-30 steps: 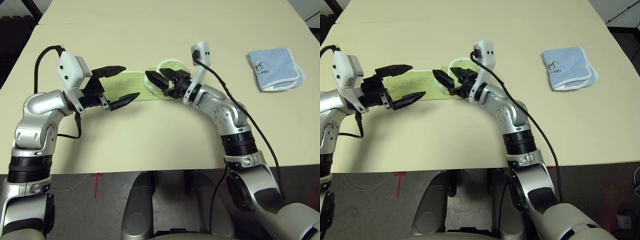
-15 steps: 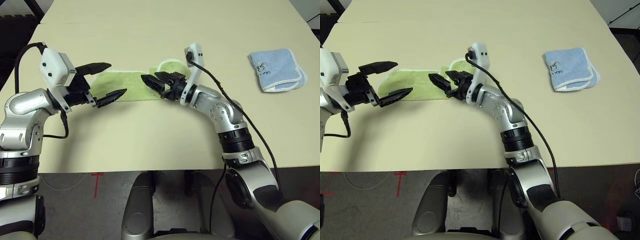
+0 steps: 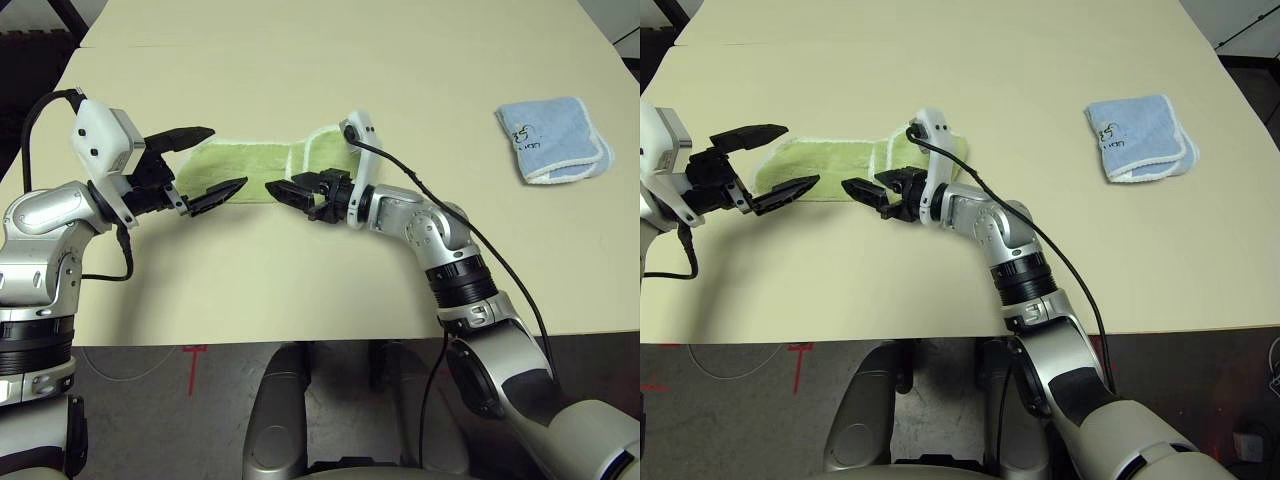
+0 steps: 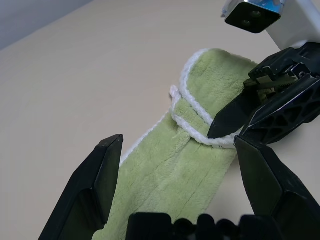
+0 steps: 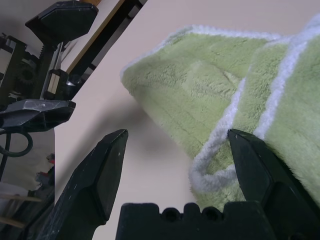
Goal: Fold the towel and set it aside.
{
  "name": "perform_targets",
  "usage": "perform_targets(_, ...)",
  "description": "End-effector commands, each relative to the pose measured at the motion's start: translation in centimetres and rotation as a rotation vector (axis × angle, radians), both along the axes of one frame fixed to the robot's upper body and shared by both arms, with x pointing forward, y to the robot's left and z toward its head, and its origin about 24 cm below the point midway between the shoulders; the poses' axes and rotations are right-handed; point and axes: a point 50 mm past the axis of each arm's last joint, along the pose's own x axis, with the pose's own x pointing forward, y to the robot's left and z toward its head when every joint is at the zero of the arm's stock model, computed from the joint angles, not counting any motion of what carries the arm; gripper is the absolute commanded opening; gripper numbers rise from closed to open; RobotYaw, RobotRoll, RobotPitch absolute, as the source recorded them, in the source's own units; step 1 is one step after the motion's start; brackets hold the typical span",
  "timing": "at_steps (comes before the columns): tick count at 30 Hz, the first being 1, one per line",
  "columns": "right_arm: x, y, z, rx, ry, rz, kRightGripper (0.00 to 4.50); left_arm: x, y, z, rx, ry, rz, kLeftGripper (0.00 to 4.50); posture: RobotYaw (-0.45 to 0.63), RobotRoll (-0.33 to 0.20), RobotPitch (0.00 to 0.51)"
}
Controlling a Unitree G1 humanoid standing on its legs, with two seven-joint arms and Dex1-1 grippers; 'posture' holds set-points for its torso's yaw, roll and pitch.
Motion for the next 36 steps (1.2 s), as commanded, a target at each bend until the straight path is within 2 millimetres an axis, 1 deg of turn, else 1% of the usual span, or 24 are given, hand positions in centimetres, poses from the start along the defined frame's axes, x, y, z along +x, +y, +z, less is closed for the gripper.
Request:
perform_targets(1,-0.5,0.0,-1.7,-0.063,0.060,0.022,4.48,-0.1,0.0,-0.1,0.021,-0.003,0.003,4.50,0.15,0.000,0.294)
perform_targets(3,-0.6,-0.1,-2.1,-0.075,0.065,0.017,4.48,-0.1,-0.1,-0.2,0.020,-0.002,0.001,4.50,0.15,0.000,0.295)
perform_targets(5,-0.5,-0.1,-1.9,-0.066,0.052,0.011,4.48,0.0,-0.2,-0.2,0.019,-0.001,-0.002,4.50,0.14,0.000,0.295)
perform_targets(8,-0.3,-0.3,-0.6,-0.029,0.013,0.003,4.48,0.1,-0.2,-0.3,0.016,0.001,-0.004,4.50,0.13,0.000,0.293)
perform_targets(11,0.0,-0.8,1.0,0.001,-0.049,0.001,4.48,0.3,-0.2,-0.2,0.013,0.000,-0.005,4.50,0.13,0.000,0.292)
perform_targets(15,-0.5,-2.2,3.9,0.046,-0.136,0.029,4.48,0.4,-0.3,-0.1,0.008,-0.002,-0.009,4.50,0.12,0.000,0.292)
perform_targets(18,-0.9,-3.5,5.3,0.060,-0.183,0.036,4.48,0.5,-0.4,-0.1,0.004,-0.001,-0.012,4.50,0.11,0.000,0.292)
perform_targets(20,-1.2,-4.1,5.9,0.065,-0.201,0.037,4.48,0.5,-0.4,-0.2,0.001,0.000,-0.014,4.50,0.11,0.000,0.292)
perform_targets(24,-1.5,-6.3,7.5,0.060,-0.303,0.006,4.48,0.8,-0.8,-0.2,-0.034,0.003,-0.018,4.50,0.09,0.000,0.291)
perform_targets(25,-1.6,-6.5,7.5,0.056,-0.314,0.005,4.48,0.8,-0.8,-0.2,-0.039,0.003,-0.017,4.50,0.09,0.000,0.290)
perform_targets(27,-1.6,-8.5,7.4,0.025,-0.343,-0.026,4.48,0.9,-0.8,-0.3,-0.050,0.007,-0.013,4.50,0.08,0.000,0.290)
perform_targets(29,-1.7,-9.5,7.2,0.005,-0.359,-0.039,4.48,0.9,-0.8,-0.4,-0.052,0.009,-0.012,4.50,0.08,0.000,0.290)
perform_targets(30,-1.7,-10.2,6.8,-0.016,-0.364,-0.048,4.48,0.9,-0.8,-0.4,-0.052,0.010,-0.012,4.50,0.08,0.000,0.290)
perform_targets(32,-1.7,-12.1,5.4,-0.102,-0.402,-0.078,4.48,0.9,-0.7,-0.4,-0.056,0.015,-0.007,4.50,0.08,0.000,0.290)
perform_targets(36,-1.9,-14.2,3.1,-0.200,-0.442,-0.089,4.48,1.2,-0.7,-0.1,-0.085,0.018,0.015,4.50,0.07,0.000,0.289)
